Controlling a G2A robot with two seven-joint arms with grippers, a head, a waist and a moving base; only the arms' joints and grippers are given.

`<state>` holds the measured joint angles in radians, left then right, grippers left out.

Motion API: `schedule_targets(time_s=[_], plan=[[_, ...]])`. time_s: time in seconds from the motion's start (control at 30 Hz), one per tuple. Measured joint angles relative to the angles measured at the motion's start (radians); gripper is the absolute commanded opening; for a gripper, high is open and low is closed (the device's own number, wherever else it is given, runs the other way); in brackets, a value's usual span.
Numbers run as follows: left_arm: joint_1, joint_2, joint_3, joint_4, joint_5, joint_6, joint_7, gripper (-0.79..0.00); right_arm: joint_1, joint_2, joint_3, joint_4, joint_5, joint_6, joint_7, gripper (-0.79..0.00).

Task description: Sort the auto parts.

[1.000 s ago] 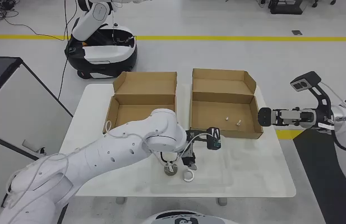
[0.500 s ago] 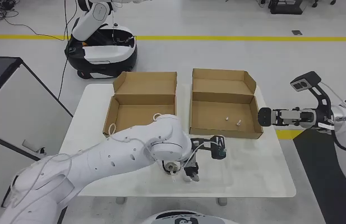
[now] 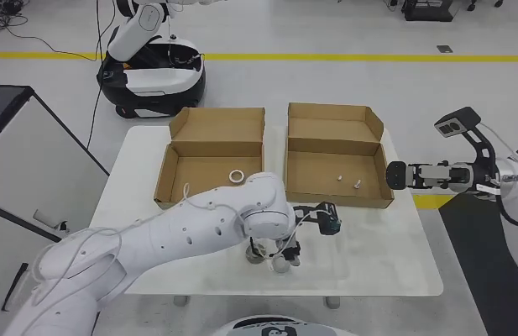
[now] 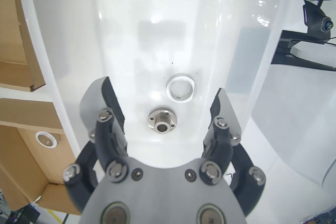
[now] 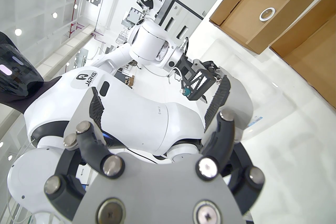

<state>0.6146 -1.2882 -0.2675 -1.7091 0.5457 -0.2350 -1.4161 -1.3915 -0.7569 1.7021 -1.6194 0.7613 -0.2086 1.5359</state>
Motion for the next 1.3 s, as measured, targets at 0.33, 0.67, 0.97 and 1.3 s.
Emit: schedule_targets(time_s=[0.33, 0.67, 0.97, 1.3], plan=[[0.022, -0.028, 0.036, 0.083, 0.009, -0.011, -0.011, -0.271, 0.000, 0.000, 0.000, 0.000, 0.000, 0.000, 0.000, 0.000], [0.031, -0.037, 0.036, 0.105, 0.012, -0.005, -0.050, -0.351, 0.000, 0.000, 0.000, 0.000, 0.000, 0.000, 0.000, 0.000], [0.038, -0.047, 0.037, 0.130, 0.015, -0.014, -0.061, -0.428, 0.000, 0.000, 0.000, 0.000, 0.000, 0.000, 0.000, 0.000], [0.040, -0.064, 0.047, 0.166, 0.020, -0.025, -0.083, -0.449, 0.000, 0.000, 0.000, 0.000, 0.000, 0.000, 0.000, 0.000]])
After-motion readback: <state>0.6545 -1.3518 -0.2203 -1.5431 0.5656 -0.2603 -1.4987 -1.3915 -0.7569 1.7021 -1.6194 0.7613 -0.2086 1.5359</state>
